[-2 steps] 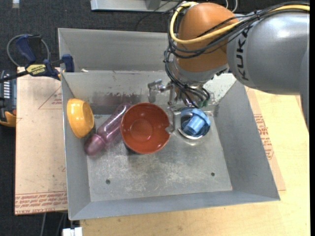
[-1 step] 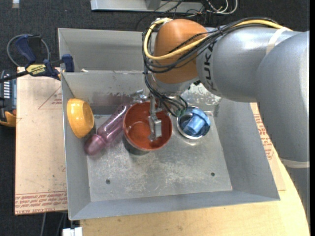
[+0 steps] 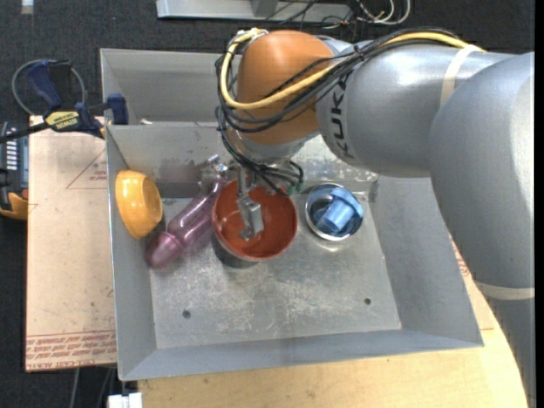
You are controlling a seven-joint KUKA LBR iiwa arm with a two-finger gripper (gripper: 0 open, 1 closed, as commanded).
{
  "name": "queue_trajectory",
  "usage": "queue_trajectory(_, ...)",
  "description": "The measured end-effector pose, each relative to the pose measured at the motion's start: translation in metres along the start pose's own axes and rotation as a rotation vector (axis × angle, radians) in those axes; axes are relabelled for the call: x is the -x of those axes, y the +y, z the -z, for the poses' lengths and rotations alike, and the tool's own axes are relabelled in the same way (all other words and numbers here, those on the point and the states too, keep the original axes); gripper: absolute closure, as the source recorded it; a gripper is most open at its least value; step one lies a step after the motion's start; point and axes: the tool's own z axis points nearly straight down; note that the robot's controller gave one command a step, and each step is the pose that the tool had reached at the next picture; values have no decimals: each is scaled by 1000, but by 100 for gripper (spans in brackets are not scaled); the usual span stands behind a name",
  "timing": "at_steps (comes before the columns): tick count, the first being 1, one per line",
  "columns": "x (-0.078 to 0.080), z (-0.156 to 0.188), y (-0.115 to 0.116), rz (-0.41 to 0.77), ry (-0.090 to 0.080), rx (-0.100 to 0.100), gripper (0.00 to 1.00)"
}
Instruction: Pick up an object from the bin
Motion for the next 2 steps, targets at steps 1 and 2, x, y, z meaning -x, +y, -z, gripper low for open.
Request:
queue_trajectory(1, -26, -6, -36, -196, 19, 6, 0)
queue_trajectory(2, -5, 161, -5, -19, -2, 4, 100)
